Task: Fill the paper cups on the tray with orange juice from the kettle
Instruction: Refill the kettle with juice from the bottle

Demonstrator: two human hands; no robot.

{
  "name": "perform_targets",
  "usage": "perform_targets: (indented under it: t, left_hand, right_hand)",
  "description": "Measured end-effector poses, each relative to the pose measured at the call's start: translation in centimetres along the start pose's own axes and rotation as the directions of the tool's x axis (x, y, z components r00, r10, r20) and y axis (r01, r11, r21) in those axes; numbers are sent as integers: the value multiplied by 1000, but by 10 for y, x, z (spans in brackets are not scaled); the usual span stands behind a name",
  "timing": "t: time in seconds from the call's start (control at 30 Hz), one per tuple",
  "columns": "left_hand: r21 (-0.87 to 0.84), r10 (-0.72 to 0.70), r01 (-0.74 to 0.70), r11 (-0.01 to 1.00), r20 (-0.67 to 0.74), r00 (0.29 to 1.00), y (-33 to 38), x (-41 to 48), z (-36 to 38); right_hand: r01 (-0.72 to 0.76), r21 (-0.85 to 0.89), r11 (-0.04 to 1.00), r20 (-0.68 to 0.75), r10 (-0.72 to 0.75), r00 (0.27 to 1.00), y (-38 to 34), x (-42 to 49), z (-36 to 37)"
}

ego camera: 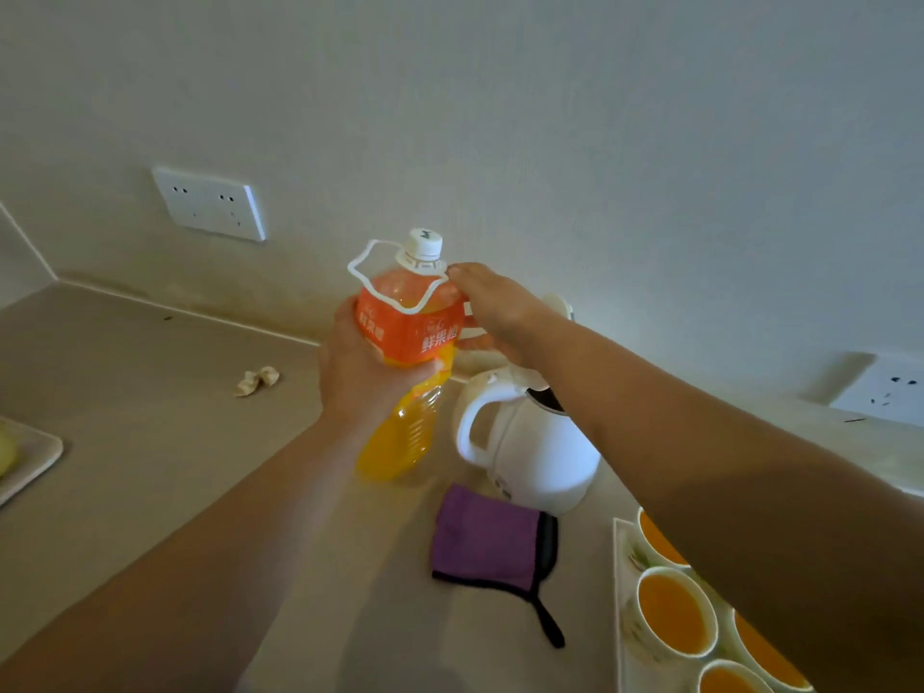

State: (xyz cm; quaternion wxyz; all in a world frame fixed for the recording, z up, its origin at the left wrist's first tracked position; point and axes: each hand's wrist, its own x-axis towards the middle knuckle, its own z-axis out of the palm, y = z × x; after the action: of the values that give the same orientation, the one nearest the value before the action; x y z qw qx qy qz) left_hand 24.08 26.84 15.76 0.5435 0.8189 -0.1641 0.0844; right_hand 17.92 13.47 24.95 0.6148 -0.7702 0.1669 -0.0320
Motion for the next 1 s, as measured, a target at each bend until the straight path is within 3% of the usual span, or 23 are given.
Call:
perform_targets:
  t: [0.23,0.4,0.57,0.77,0.9,1.0]
  left_hand:
    - [-31,-6,7,999,34,999,-41,41,55]
    - [-100,-21,23,995,25,999,-44,53,80]
    - [-206,-94,122,971,141,985,-43,66,89]
    - [-196,-62,95,976,168,984,-41,74,91]
    - [-223,-86,122,967,163,983,-30,74,87]
    - [-211,-118,167,963,228,967,-29,67,80]
  right_hand:
    - [-126,-74,989,-136,115,984,1,50,6]
    - [-117,-34,993,-228,106,968,2,65,6]
    - [-148,-165,975,-228,108,968,5,75,6]
    - [-137,-116,984,-208,111,972,8,69,5]
    - [-56,-325,944,-199,-11,980,11,45,-1]
    - [79,-611,788,-129,-197,972,14,16,-11]
